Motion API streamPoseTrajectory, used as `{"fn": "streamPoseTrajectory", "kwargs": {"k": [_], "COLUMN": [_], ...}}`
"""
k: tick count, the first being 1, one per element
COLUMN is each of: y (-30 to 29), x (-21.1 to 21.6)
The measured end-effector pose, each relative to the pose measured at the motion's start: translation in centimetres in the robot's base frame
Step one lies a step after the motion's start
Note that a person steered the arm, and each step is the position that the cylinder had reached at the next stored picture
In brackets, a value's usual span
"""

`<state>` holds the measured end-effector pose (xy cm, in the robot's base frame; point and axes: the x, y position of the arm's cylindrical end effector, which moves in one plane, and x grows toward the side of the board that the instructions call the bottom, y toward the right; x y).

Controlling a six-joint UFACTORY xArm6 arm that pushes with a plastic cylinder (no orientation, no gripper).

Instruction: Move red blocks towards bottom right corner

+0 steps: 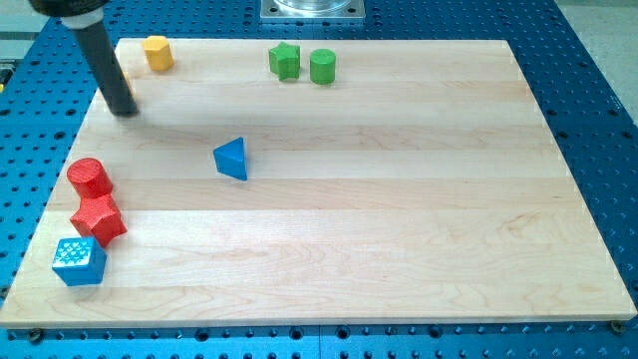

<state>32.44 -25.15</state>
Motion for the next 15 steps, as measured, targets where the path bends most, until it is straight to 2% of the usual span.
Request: {"fn": "streamPoseTrajectory", "kwargs": {"k": [2, 3, 4, 5, 6, 8, 10, 11, 12, 13, 15], "y": [-3.5, -3.6, 0.8, -1.6, 0.4, 1.5, 4.6, 1.6, -4.9, -0.5, 19.4], "x": [0.0, -5.2, -6.6, -3.7, -1.2, -0.1, 7.5, 5.6, 10.1, 15.0, 20.6]}}
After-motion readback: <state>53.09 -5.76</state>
